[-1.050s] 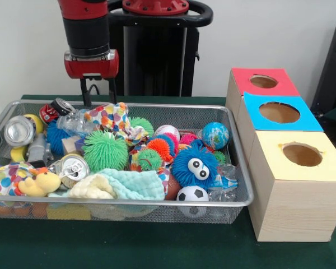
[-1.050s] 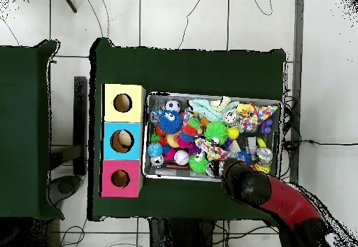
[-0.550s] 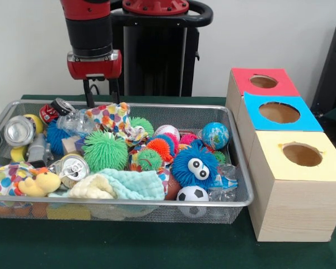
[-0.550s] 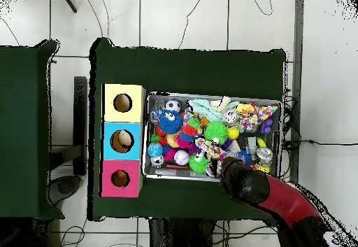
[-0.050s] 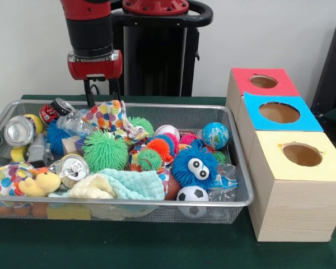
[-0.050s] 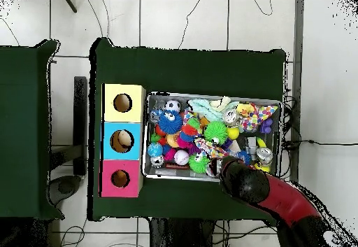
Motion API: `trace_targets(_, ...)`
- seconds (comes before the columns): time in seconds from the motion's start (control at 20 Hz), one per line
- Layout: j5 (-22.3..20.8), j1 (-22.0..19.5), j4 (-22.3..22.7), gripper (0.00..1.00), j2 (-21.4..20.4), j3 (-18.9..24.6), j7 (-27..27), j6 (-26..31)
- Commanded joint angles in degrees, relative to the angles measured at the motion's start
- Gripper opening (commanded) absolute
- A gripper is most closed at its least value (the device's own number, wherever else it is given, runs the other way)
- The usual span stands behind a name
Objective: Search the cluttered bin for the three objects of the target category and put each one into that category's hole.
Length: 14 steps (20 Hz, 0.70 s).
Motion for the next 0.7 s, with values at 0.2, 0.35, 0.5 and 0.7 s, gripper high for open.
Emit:
trace_targets(0.2,1.5,0.2,0.2,1.00,0.9,3.9,6.8,4.3)
trace_targets(0.35,0.4,-0.5,1.2,1.00,-0.2,3.9,5.9,3.4)
trace_targets(0.5,-0.8,0.8,0.2,1.00,-0.9,2.1,5.8,3.1)
trace_targets(0.7,0.0,1.8,-1.9,1.00,-2.8,1.8,6.7,2.7)
